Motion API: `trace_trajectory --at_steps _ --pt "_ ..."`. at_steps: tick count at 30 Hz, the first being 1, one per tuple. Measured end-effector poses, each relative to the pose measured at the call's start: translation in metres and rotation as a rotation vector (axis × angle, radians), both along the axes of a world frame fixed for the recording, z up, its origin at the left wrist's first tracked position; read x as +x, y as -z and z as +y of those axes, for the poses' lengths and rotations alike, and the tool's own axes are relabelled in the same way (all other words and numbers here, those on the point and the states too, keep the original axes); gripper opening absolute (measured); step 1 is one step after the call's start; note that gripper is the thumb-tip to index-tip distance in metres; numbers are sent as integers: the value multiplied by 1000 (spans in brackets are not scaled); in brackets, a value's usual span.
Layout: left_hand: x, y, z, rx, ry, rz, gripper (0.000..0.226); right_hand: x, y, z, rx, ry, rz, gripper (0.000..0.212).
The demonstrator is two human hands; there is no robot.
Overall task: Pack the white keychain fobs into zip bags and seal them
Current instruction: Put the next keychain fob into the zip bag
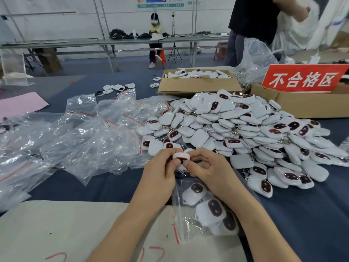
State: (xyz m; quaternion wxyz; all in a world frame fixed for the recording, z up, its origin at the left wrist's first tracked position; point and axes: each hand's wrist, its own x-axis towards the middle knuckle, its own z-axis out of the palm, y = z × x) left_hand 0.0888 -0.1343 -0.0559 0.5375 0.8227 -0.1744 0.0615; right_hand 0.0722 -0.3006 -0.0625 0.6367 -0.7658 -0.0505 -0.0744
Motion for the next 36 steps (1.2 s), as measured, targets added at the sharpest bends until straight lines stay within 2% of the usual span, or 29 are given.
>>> trace_trajectory --at_steps 13,19,25,36 --pt "-1 -4 0 -29 47 -45 26 2 -3 -1 78 20 51 9" --pt "0 -3 -1 -13 152 56 47 2 -4 -1 166 48 70 15" --pt "1 -4 0 -160 150 147 51 -1 -8 -2 207 27 89 16" --pt "3 -3 -1 -204 144 179 55 -2 -11 0 188 8 113 9"
